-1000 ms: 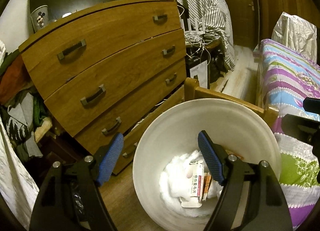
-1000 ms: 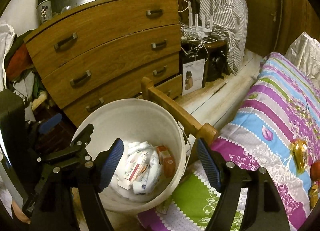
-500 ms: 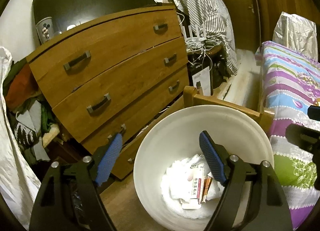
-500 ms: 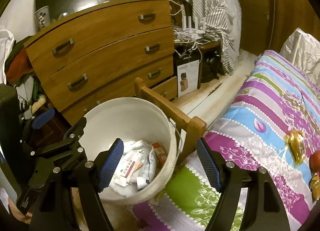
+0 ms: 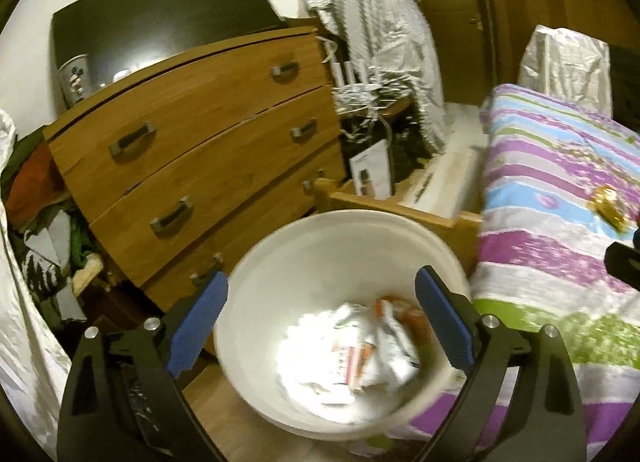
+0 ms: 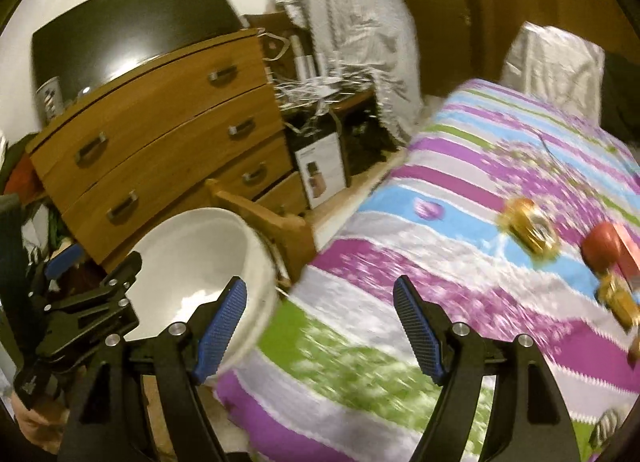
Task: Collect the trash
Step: 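Move both open tools from the bucket back over the bed, then grasp the gold cigarette box with the right tool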
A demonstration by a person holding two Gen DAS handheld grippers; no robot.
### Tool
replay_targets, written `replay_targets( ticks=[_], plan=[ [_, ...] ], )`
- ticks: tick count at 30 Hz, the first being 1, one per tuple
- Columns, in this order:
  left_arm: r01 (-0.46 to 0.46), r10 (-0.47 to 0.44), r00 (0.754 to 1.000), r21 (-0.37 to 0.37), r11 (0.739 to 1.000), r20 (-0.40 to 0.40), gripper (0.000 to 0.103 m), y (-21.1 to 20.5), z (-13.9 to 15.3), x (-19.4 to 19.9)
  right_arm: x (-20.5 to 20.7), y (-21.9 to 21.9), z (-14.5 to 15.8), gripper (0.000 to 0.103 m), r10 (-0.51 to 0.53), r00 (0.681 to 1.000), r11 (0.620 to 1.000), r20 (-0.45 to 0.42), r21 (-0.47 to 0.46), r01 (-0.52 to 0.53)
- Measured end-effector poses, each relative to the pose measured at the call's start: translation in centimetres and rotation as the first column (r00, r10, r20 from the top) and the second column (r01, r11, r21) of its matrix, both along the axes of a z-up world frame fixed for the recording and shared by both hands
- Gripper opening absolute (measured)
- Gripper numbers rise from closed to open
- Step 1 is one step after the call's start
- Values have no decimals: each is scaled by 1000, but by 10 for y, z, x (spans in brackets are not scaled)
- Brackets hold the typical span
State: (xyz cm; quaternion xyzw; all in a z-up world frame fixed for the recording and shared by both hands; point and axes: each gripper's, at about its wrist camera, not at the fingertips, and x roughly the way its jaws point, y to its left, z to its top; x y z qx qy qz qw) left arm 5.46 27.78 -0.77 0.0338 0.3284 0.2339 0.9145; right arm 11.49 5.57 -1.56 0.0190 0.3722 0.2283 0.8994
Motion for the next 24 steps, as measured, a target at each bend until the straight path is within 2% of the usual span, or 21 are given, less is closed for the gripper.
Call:
replay_targets(
  ticks=[8, 13, 21, 24],
  plan=[
    [117, -117, 993, -11, 993, -23, 96, -70, -11, -1, -23, -85, -25, 78, -119, 992, 992, -33, 39, 120],
    [187, -190, 979, -41, 981, -73, 96, -114, -29, 1, -43, -139, -39, 79, -182, 983, 983, -28, 23, 182],
    [303, -312, 935, -79, 950, -171, 96, -188, -67, 4, -66, -224, -65, 79, -282, 959, 958, -24, -50, 281],
    [362, -372, 907, -87, 928, -197, 96, -221, -80, 5, -70, -257, -77, 79, -320, 947, 947, -42, -58, 317]
  ],
)
